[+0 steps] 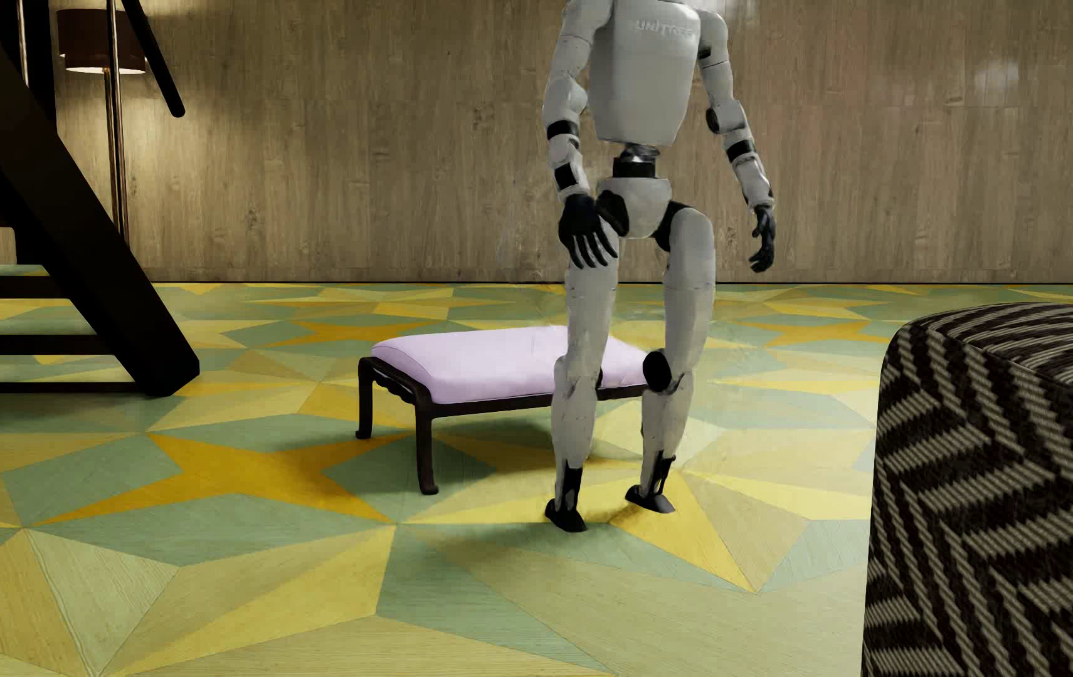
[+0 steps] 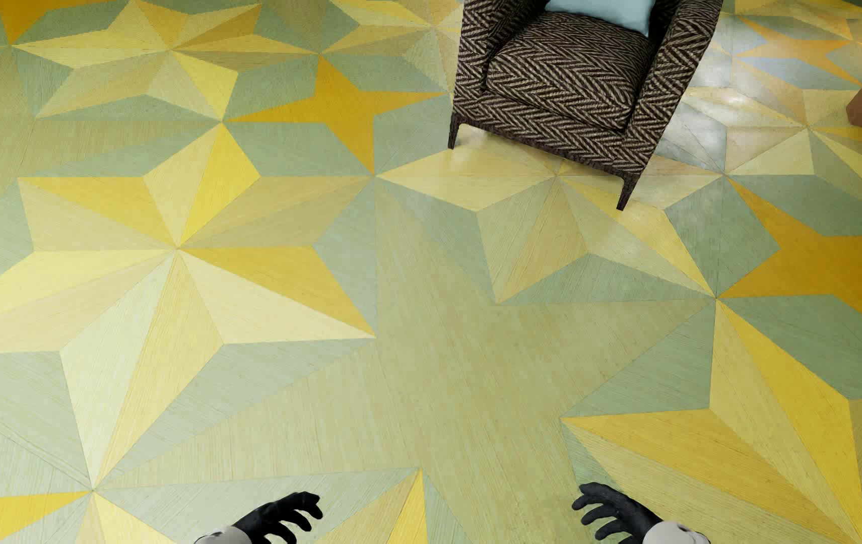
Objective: Take a seat on the light purple chair
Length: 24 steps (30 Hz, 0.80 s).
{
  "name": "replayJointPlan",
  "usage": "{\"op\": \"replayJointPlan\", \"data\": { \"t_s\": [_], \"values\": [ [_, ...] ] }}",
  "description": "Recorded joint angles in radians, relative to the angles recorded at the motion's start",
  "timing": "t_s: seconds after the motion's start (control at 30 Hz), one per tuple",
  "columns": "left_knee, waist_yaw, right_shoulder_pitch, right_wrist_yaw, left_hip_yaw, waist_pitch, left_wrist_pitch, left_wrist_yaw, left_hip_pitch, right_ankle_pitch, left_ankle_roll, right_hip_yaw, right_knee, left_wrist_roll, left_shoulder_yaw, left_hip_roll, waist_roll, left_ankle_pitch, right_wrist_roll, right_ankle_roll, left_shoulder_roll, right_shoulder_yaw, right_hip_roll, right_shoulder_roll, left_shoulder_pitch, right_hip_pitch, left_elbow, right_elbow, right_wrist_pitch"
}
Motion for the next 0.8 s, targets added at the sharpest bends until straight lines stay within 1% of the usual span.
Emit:
{"op": "replayJointPlan", "data": {
  "t_s": [0.07,0.13,0.27,0.37,0.47,0.5,0.6,0.67,0.8],
  "values": [
    [0.003,0.002,0.017,-0.032,0.008,-0.034,0.048,0.042,0.03,-0.004,0.0,-0.011,-0.03,-0.007,0.005,0.002,0.002,-0.015,0.009,0.002,-0.018,-0.028,0.002,0.028,0.001,0.051,0.129,0.107,0.032],
    [0.006,0.007,0.049,-0.043,0.009,-0.062,0.063,0.054,0.044,-0.016,-0.006,-0.015,-0.036,0.006,0.012,0.007,0.001,-0.024,0.011,0.007,-0.017,-0.058,0.001,0.049,0.007,0.072,0.19,0.151,0.047],
    [0.008,0.01,0.126,0.019,0.004,-0.098,0.035,0.01,0.056,-0.034,-0.005,-0.017,-0.036,-0.002,0.045,0.01,-0.002,-0.035,-0.01,0.015,0.027,-0.075,-0.003,0.067,0.065,0.089,0.12,0.077,0.02],
    [0.009,0.01,0.155,0.049,-0.013,-0.115,0.031,0.003,0.053,-0.038,-0.005,-0.002,-0.037,-0.003,0.05,0.015,-0.004,-0.036,-0.023,0.01,0.026,-0.077,-0.004,0.091,0.083,0.089,0.092,0.03,0.009],
    [0.001,0.009,0.15,0.02,-0.047,-0.12,0.043,0.017,0.052,-0.033,-0.011,0.013,-0.03,-0.012,0.044,0.014,-0.007,-0.06,-0.008,-0.003,-0.001,-0.081,-0.007,0.104,0.078,0.075,0.097,0.042,0.02],
    [-0.002,0.011,0.145,0.025,-0.052,-0.119,0.045,0.014,0.053,-0.032,-0.008,0.014,-0.023,-0.014,0.046,0.012,-0.005,-0.06,-0.005,-0.002,-0.01,-0.073,-0.009,0.097,0.08,0.069,0.092,0.042,0.021],
    [0.001,0.011,0.132,0.035,-0.039,-0.11,0.033,0.001,0.055,-0.032,0.002,0.011,-0.027,-0.009,0.047,0.008,-0.001,-0.037,-0.015,-0.007,-0.017,-0.055,-0.005,0.07,0.093,0.075,0.052,0.03,0.011],
    [0.001,0.01,0.127,0.016,-0.023,-0.107,0.026,-0.014,0.057,-0.03,0.006,0.006,-0.036,-0.006,0.04,0.006,0.0,-0.032,-0.001,-0.006,-0.02,-0.059,-0.001,0.066,0.096,0.083,0.044,0.042,0.017],
    [0.001,0.01,0.118,0.001,-0.011,-0.105,0.032,-0.004,0.061,-0.035,0.01,0.002,-0.037,0.001,0.03,0.003,-0.002,-0.035,0.011,-0.004,-0.024,-0.061,0.0,0.066,0.083,0.086,0.077,0.064,0.021]
  ]
}}
